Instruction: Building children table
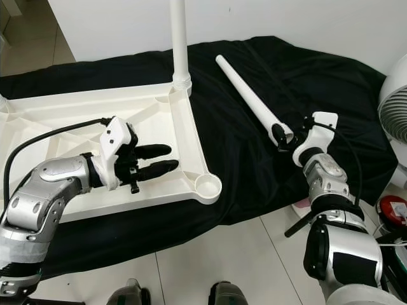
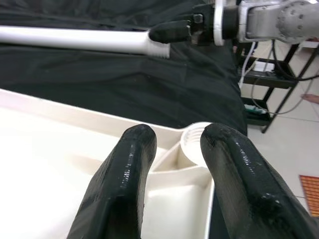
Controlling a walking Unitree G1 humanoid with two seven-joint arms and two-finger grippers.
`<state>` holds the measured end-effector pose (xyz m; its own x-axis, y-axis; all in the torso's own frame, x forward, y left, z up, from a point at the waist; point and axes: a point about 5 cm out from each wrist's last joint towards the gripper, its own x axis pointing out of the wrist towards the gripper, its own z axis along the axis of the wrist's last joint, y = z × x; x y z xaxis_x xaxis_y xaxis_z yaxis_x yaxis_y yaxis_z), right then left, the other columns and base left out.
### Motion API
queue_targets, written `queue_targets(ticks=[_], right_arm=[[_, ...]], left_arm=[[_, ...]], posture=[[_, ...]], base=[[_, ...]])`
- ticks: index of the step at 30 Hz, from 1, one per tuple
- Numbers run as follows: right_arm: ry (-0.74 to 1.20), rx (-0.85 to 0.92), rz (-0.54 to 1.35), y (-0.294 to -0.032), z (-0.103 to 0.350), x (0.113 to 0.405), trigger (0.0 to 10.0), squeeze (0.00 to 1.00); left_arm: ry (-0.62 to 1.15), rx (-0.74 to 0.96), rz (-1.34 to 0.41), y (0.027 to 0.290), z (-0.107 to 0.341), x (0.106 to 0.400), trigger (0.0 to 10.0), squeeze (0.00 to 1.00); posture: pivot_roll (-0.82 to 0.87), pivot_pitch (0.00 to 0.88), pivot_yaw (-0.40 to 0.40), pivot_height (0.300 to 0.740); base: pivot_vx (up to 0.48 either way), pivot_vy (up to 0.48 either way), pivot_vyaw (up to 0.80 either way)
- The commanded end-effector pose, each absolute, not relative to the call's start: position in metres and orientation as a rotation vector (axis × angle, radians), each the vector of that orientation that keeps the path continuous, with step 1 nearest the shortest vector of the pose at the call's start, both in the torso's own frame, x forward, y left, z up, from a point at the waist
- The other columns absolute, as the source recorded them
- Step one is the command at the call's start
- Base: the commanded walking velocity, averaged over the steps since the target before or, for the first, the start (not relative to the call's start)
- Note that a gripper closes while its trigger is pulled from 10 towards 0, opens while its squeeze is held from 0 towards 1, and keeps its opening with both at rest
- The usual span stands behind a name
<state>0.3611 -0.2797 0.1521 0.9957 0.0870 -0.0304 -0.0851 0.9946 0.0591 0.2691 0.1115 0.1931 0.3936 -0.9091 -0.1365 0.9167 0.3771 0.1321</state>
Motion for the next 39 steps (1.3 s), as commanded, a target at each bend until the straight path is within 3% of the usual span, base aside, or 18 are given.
queue_targets(ticks=[1, 14, 15, 16, 34, 35, 39], right_arm=[[0.045, 0.035, 0.134, -0.276, 0.152, 0.362, 10.0, 0.0], [0.055, 0.022, 0.204, -0.26, 0.162, 0.375, 10.0, 0.0], [0.053, 0.027, 0.213, -0.258, 0.164, 0.377, 8.6, 0.0], [0.047, 0.023, 0.219, -0.257, 0.169, 0.379, 0.0, 0.0], [0.034, 0.026, 0.257, -0.252, 0.165, 0.377, 0.0, 0.0], [0.015, 0.014, 0.246, -0.251, 0.162, 0.376, 10.0, 0.0], [-0.08, -0.007, 0.152, -0.251, 0.162, 0.373, 10.0, 0.0]], left_arm=[[0.054, 0.187, -1.067, 0.115, 0.193, 0.269, 10.0, 0.0], [0.102, 0.193, -1.052, 0.123, 0.195, 0.259, 10.0, 0.0], [0.103, 0.193, -1.048, 0.124, 0.195, 0.258, 10.0, 0.0], [0.105, 0.193, -1.045, 0.124, 0.196, 0.258, 10.0, 0.0], [0.153, 0.106, -1.053, 0.118, 0.183, 0.241, 10.0, 0.0], [0.16, 0.086, -1.057, 0.115, 0.179, 0.235, 10.0, 0.0], [0.102, 0.063, -1.027, 0.105, 0.177, 0.231, 10.0, 0.0]], posture=[[0.09, 0.167, 0.041, 0.74], [0.14, 0.216, 0.06, 0.74], [0.15, 0.22, 0.06, 0.74], [0.15, 0.219, 0.061, 0.74], [0.13, 0.198, 0.044, 0.74], [0.13, 0.195, 0.043, 0.74], [0.13, 0.183, 0.025, 0.74]], base=[[0.0, 0.0, 0.0], [0.0, 0.0, 0.0], [0.0, 0.0, 0.0], [0.0, 0.0, 0.0], [0.0, 0.0, 0.0], [0.0, 0.0, 0.0], [0.0, 0.0, 0.0]])
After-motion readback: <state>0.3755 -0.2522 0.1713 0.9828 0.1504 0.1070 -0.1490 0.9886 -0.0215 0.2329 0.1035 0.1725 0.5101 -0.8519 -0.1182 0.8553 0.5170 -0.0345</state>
